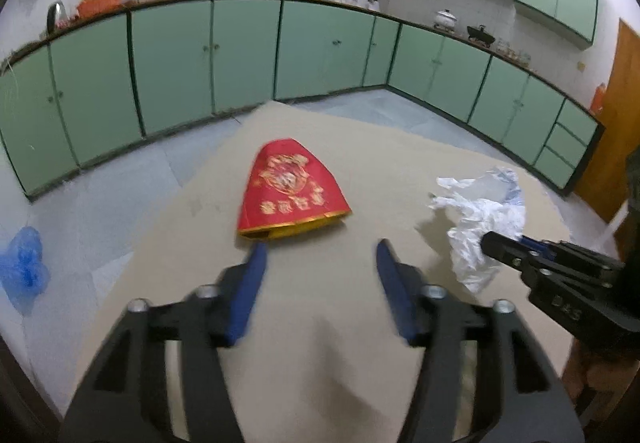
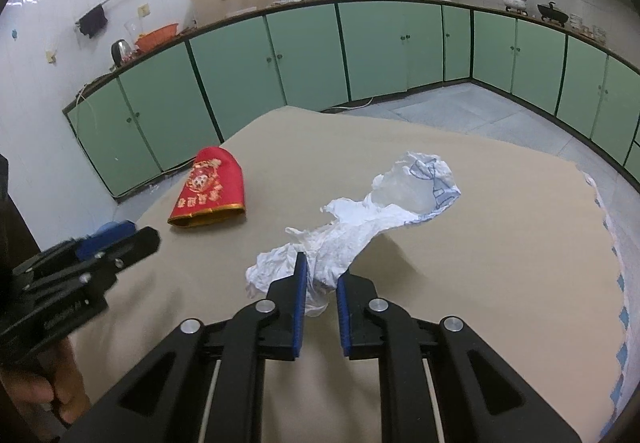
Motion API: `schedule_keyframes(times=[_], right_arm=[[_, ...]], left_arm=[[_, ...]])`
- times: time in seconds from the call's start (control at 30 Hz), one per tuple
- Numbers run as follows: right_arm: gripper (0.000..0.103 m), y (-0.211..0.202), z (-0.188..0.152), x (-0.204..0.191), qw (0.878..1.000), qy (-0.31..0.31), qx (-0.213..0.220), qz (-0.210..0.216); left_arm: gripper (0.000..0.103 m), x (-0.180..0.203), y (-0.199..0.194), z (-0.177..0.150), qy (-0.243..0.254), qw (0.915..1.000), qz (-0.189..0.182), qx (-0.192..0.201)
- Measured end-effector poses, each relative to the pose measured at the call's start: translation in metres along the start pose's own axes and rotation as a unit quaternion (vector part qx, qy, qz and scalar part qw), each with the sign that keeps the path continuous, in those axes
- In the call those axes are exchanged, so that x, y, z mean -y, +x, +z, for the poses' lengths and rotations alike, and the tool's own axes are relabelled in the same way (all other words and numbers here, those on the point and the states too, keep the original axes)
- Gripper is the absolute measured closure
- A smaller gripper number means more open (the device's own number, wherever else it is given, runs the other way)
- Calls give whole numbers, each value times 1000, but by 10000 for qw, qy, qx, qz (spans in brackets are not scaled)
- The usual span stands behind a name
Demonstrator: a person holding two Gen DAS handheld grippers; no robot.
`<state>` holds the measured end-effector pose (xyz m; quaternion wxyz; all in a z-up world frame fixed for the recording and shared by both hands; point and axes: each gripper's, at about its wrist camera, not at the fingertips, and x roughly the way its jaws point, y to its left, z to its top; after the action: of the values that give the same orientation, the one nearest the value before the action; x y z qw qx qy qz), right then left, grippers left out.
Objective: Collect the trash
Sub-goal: 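Grasp the white tissue with the right gripper while the left lifts the red cup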
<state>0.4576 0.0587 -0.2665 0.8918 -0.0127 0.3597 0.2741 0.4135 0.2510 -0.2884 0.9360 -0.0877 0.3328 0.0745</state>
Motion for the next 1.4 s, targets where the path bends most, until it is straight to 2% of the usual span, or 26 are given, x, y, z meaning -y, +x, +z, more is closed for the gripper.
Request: schedule_keyframes(times=[0.37, 0.47, 0.57, 0.7, 0.83, 0.97, 1.13, 1.27, 1.4], right_arm=[[89, 40, 40, 12, 9999, -165, 11, -14], [90, 50, 47, 17, 9999, -168, -27, 20], [89, 60, 53, 22, 9998, -146, -100, 93], [89, 65, 58, 26, 9997, -129, -120, 190], [89, 65, 53, 29, 9995, -153, -147, 254], [89, 60, 47, 33, 9994, -167, -164, 267], [89, 46, 45, 35, 9995, -167, -119, 251], [89, 33, 50, 32, 9996, -156, -47, 245], [89, 20, 49, 32, 9996, -130, 17, 243]], left_arm=[[38, -6, 60, 34, -47, 9983, 58, -586], [34, 0, 70, 44, 113, 9978, 253, -606], [33, -3, 81, 54, 6, 9967, 445, -683], [24, -11, 97, 61, -145, 9930, 658, -974], [19, -8, 108, 61, 58, 9900, 847, -1124], [25, -3, 105, 56, 332, 9895, 1007, -980], [35, 1, 84, 52, 321, 9913, 1005, -787], [44, -3, 62, 49, 151, 9941, 830, -688], [46, -6, 44, 40, 21, 9959, 628, -643]])
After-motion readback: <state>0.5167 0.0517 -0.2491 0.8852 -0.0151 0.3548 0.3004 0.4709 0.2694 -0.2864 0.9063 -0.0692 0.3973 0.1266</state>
